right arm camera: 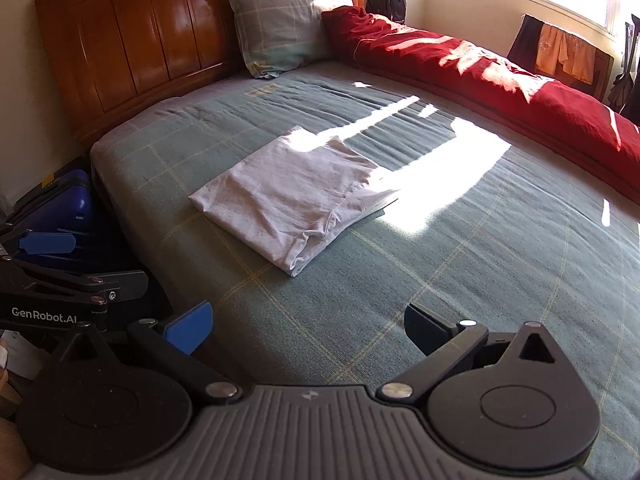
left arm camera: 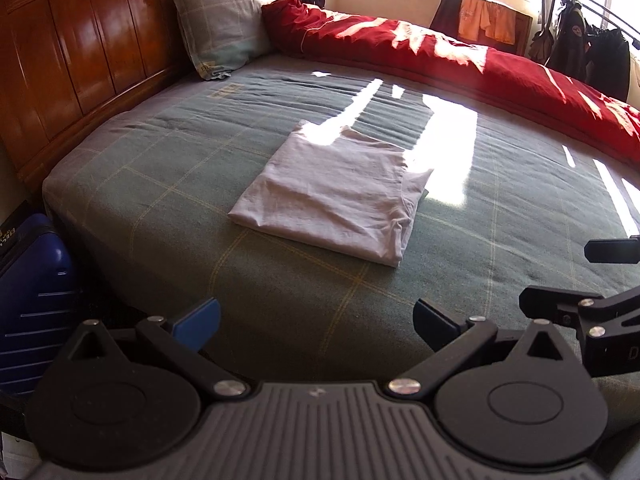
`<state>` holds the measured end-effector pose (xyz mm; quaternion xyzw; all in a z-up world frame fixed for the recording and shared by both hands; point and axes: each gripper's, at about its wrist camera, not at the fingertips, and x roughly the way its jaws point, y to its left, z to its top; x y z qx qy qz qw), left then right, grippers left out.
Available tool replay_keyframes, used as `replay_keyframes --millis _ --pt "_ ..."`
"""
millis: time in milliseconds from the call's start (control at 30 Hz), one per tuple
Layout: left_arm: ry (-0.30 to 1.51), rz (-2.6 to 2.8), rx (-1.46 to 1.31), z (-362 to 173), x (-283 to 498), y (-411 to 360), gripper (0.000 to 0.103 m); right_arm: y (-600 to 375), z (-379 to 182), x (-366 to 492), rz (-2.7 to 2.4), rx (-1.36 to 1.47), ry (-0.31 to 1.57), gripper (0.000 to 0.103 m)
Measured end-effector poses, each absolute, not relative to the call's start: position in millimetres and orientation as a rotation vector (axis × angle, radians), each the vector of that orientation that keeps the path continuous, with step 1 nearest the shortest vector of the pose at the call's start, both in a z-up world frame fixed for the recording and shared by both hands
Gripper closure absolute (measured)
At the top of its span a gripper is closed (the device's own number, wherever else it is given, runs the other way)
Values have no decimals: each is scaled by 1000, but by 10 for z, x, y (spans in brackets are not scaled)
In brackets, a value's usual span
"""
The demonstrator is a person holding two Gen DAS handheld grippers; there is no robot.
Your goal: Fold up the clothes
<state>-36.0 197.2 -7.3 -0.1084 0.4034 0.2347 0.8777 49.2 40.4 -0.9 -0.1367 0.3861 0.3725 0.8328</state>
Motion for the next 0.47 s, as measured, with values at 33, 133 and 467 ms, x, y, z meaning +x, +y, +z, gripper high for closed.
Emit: replay_keyframes --millis 33,133,467 --pt "845 493 -228 -80 -355 1972 1 404 -9 491 790 -290 819 0" --pt "855 495 -229 -99 -352 1963 1 400 -10 496 789 -286 822 0" --pt "869 493 -210 -114 -336 1936 1 374 -23 523 786 -276 829 0"
